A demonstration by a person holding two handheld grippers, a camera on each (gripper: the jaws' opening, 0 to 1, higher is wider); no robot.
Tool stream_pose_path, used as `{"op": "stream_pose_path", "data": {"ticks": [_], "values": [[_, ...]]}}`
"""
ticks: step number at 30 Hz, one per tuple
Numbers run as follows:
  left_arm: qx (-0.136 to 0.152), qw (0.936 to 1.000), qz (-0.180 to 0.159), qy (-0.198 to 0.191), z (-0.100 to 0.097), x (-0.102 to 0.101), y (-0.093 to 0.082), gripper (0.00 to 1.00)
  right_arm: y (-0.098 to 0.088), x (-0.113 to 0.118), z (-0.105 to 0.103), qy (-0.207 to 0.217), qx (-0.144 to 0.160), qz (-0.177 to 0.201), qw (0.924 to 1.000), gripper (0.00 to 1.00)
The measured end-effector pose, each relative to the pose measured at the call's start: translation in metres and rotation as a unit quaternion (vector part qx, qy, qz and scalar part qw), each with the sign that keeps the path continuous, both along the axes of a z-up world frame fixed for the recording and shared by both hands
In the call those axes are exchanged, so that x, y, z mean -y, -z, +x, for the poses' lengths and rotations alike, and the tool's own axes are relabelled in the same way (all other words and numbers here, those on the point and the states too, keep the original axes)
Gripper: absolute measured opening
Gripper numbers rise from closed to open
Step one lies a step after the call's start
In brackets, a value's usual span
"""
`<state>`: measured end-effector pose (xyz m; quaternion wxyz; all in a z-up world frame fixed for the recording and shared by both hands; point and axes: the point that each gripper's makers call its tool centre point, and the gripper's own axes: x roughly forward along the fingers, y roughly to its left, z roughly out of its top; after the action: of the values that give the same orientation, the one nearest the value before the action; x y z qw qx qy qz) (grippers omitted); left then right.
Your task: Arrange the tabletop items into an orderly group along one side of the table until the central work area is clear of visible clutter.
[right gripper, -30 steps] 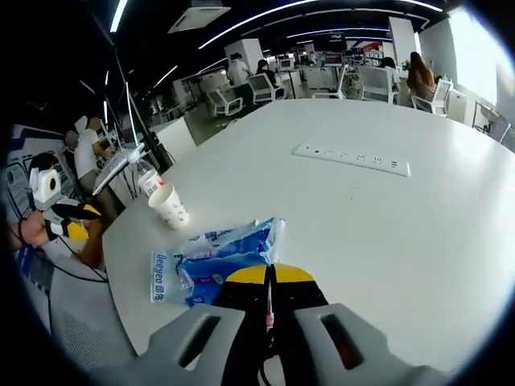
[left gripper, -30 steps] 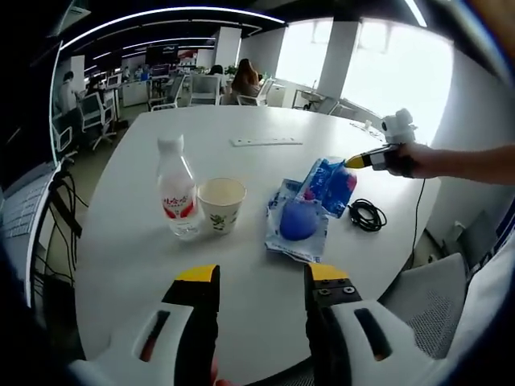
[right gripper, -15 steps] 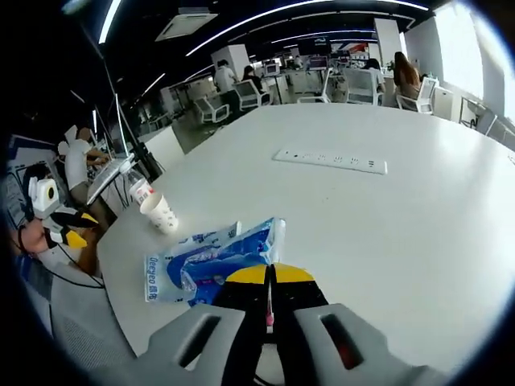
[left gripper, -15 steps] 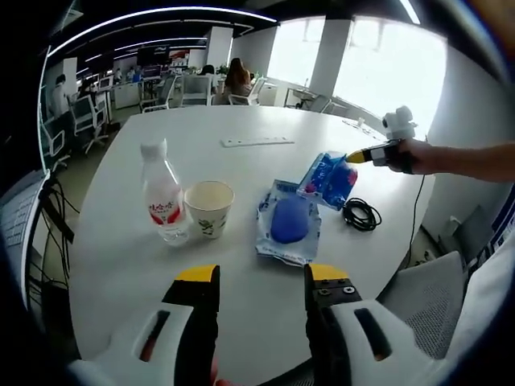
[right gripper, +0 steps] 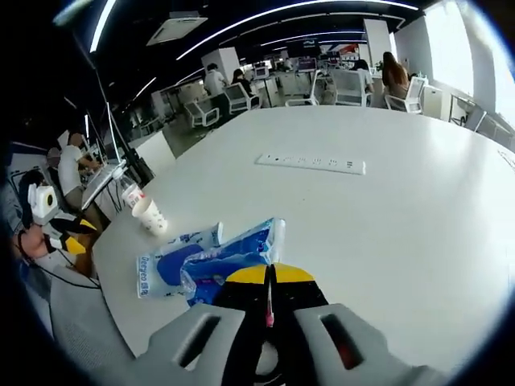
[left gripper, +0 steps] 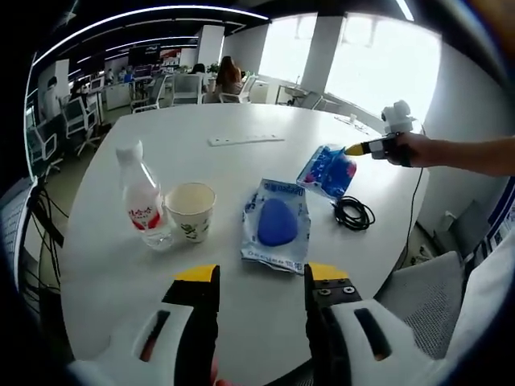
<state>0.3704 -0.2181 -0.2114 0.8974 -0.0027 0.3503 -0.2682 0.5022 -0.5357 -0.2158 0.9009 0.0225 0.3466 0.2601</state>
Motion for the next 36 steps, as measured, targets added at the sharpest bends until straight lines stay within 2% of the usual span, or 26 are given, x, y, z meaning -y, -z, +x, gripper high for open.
{"op": "stream_pose_path", "data": {"ticks": [11, 23, 31, 36], "values": [[-0.002, 0.9999, 0.005, 0.016, 0.006, 0.013, 0.0, 0.41, 0.003, 0.041, -0.002, 0.041, -0.004, 0.005, 0.9992, 0.0], [-0.005, 0.9996, 0.007, 0.026, 0.005, 0.027, 0.002, 0.41, 0.014, 0.071, -0.006, 0.079, -0.015, 0.008, 0.9967, 0.0], [-0.009, 0.9997, 0.01, 0.019, 0.005, 0.024, 0.004, 0.41, 0.024, 0.082, -0.003, 0.105, -0.026, 0.015, 0.9941, 0.0], [-0.01, 0.9998, 0.011, 0.012, 0.005, 0.022, 0.004, 0.41, 0.029, 0.08, 0.001, 0.11, -0.03, 0.021, 0.9932, 0.0]]}}
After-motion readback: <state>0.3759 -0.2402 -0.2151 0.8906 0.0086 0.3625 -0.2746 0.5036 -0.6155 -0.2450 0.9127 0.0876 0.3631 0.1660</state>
